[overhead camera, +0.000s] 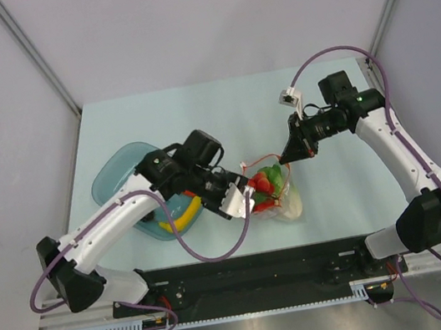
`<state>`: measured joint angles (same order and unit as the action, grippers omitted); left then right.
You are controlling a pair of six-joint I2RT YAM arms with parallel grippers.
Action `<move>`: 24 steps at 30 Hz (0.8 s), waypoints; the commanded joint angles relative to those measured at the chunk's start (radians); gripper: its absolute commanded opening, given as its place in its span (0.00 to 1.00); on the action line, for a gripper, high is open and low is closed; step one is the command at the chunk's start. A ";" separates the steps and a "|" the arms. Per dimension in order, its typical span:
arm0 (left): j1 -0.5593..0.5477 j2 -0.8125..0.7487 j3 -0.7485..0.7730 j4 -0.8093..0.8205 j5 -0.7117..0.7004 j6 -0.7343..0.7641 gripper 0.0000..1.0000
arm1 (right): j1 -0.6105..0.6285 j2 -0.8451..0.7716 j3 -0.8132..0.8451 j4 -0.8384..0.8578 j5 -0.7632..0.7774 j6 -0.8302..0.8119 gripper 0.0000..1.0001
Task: Place the food in the zip-top bag and seal the zipper
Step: Place the fake fruit in the zipper food storage bag, then adjust the zipper food storage bag at the center of the board.
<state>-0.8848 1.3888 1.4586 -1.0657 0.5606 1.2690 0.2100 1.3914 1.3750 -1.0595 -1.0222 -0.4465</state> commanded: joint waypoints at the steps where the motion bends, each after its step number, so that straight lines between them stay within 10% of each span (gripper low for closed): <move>1: -0.006 0.002 -0.087 -0.004 0.036 0.072 0.57 | -0.006 0.006 0.049 -0.022 -0.022 -0.027 0.00; 8: -0.031 0.049 -0.203 0.135 -0.017 0.046 0.50 | -0.004 0.011 0.052 -0.022 -0.018 -0.020 0.00; 15: -0.060 0.047 -0.094 0.197 -0.018 -0.097 0.00 | -0.004 0.012 0.082 -0.026 0.000 -0.020 0.00; 24: -0.094 0.022 0.088 0.187 0.010 -0.209 0.00 | 0.071 -0.019 0.158 -0.030 0.137 -0.054 0.00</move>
<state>-0.9497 1.4288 1.5517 -0.8799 0.5541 1.1114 0.2276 1.4006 1.5295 -1.1107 -0.9504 -0.4759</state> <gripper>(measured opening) 0.006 0.009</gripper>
